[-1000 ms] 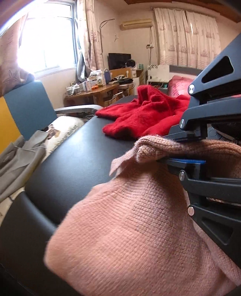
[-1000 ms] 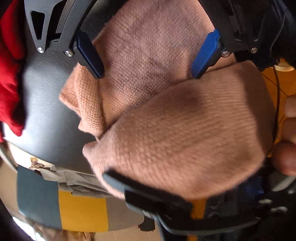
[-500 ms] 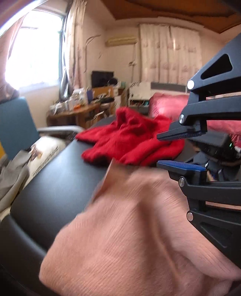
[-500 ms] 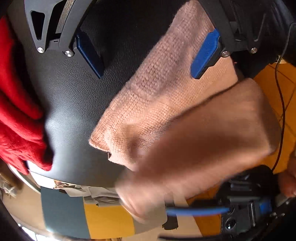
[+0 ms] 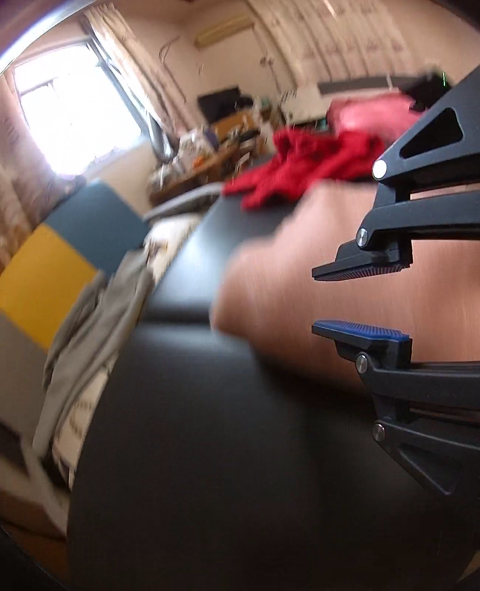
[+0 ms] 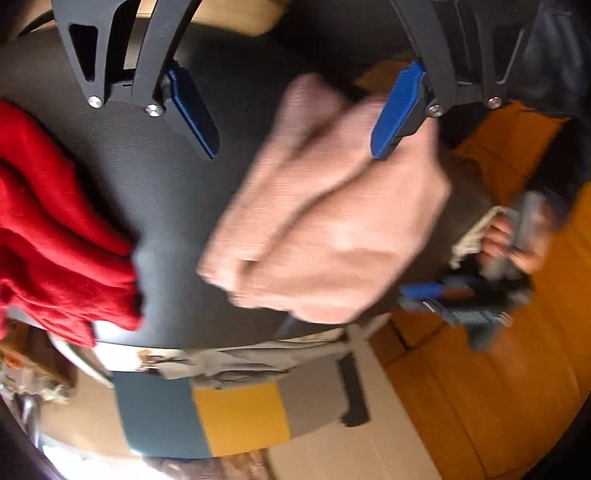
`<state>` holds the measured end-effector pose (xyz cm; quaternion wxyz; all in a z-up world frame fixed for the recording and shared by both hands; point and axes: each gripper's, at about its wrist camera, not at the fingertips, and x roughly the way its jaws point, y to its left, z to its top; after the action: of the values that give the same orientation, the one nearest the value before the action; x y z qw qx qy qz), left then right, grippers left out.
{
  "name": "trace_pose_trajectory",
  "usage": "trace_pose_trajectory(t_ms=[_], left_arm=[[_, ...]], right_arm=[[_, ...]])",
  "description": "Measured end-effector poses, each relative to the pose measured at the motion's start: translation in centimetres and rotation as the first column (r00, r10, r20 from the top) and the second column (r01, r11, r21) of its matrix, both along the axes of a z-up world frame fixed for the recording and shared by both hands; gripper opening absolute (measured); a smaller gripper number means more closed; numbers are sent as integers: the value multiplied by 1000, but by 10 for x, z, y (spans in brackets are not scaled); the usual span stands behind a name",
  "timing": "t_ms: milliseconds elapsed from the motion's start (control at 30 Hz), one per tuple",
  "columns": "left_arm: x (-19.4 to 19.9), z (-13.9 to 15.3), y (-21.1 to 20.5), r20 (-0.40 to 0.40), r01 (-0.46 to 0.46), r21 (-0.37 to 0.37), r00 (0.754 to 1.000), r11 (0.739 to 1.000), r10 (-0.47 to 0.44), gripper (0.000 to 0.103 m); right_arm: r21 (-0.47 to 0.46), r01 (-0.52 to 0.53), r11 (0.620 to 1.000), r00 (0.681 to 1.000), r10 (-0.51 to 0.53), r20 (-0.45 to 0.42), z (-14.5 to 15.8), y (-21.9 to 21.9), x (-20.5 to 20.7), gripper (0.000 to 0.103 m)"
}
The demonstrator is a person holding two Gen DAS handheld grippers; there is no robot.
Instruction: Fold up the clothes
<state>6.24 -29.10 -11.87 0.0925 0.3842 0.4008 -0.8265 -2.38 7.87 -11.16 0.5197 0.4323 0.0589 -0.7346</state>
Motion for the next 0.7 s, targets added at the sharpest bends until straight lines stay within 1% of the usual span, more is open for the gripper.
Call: trace_pose_trajectory(t_ms=[100, 167, 200, 267, 333, 367, 400, 467, 500, 600, 633, 700], left_arm=[[29, -18, -9, -21, -14, -20, 1000, 1000, 13, 20], [42, -17, -8, -63, -6, -61, 998, 998, 3, 20], [45, -14, -4, -89, 15, -92, 996, 996, -23, 20], [47, -8, 8, -128, 67, -151, 988, 986, -87, 20], [44, -3, 23, -152, 129, -205, 975, 970, -162, 20], [43, -1, 30, -160, 156, -234, 968, 960, -196, 20], [41, 0, 37, -168, 183, -265, 958, 947, -232, 20], [37, 3, 53, -177, 237, -333, 935, 913, -308, 20], [35, 3, 60, -170, 260, -370, 925, 892, -340, 20], [32, 2, 73, -137, 327, -425, 899, 844, -417, 20], [33, -1, 78, -113, 354, -442, 890, 824, -443, 21], [37, -10, 91, -44, 420, -470, 867, 776, -496, 21]], right_arm=[[-14, -40, 999, 997, 41, 66, -1, -21, 13, 75], [-25, -66, 998, 992, 68, 109, -2, -35, 22, 73], [-31, -79, 996, 988, 82, 131, -2, -41, 26, 68], [-2, -70, 998, 982, 70, 174, -13, -51, 32, 61], [32, -65, 997, 978, 57, 200, -21, -57, 38, 56], [53, -64, 997, 978, 52, 202, -26, -62, 39, 47], [75, -63, 995, 978, 46, 204, -32, -67, 40, 33], [124, -47, 991, 985, 25, 172, -32, -74, 43, 22], [146, -53, 988, 991, 34, 130, -25, -78, 47, 19], [192, -60, 980, 998, 64, -14, 7, -83, 59, 17], [180, -48, 983, 997, 58, -51, 22, -81, 60, 17], [207, -20, 978, 995, 40, -94, 26, -73, 61, 17]])
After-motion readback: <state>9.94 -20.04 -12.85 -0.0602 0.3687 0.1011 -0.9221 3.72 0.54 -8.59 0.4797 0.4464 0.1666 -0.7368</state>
